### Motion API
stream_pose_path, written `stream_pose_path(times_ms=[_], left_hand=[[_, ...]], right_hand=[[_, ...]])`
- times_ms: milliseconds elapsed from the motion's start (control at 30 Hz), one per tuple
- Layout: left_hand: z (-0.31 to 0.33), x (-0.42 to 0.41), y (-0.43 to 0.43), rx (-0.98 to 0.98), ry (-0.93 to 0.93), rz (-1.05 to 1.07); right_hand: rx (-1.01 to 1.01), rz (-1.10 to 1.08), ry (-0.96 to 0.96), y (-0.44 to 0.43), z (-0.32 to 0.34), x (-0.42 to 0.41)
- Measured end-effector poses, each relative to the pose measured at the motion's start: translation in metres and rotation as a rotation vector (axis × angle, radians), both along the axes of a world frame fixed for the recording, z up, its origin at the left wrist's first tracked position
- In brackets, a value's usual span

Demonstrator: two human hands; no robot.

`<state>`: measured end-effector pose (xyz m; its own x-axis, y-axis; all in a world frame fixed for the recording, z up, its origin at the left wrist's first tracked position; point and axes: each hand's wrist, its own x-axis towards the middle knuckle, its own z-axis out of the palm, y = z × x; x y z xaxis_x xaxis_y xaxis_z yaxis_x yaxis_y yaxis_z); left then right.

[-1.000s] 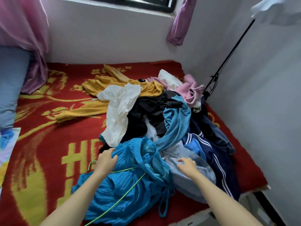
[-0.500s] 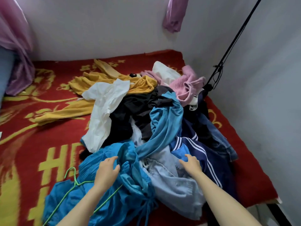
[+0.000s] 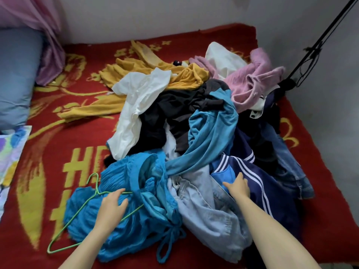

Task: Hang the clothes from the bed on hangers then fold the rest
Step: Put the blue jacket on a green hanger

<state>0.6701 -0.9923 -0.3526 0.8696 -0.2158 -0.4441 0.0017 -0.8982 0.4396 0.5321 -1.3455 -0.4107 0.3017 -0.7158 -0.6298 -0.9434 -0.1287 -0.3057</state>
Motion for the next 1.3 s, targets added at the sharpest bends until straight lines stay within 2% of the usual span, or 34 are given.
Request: stream_pose_path(times_ms=[167,300,467,567,700,800,867,1033,1133,1300], left_hand=[[-0.001,-0.006,-0.008,-0.002,0.006,0.001],[0.001,-0.012,-0.016,-0.016,0.016,-0.006],[0.016,-0.016,-0.043,-0.105,0.005,-0.067],[0.033,-0.018,-0.07,-0.184,-0.025,-0.136],[0.078,-0.019,-0.109,-0.351,-0.119,-0.297],[0.122,-0.013,-0.126,-0.437,-0.262,-0.407],[0.15,-0.008,-0.134,-0.502,-0.294,-0.437],[0.21,0.0,-0.136,-0.71,-0.337,-0.503],[0.235,0.003,-0.134,-0.766,-0.363,-0.541],[0.273,0.002,-0.141,-0.88,-0.356,-0.563]], right_hand=[[-0.044,0.088,0.025,-0.005,-0.003,-0.009],[-0.102,-0.084,-0.11,-0.019,0.018,-0.015],[-0.42,-0.22,-0.413,-0.069,0.101,-0.023],[-0.517,-0.181,-0.629,-0.087,0.16,-0.022],[-0.485,-0.047,-0.958,-0.063,0.244,-0.007],[-0.463,-0.002,-1.189,-0.032,0.314,0.004],[-0.399,0.017,-1.327,-0.015,0.36,0.006],[-0.366,0.032,-1.516,0.031,0.461,0.002],[-0.369,0.075,-1.626,0.047,0.512,-0.006],[-0.24,0.18,-1.825,0.066,0.571,-0.022]])
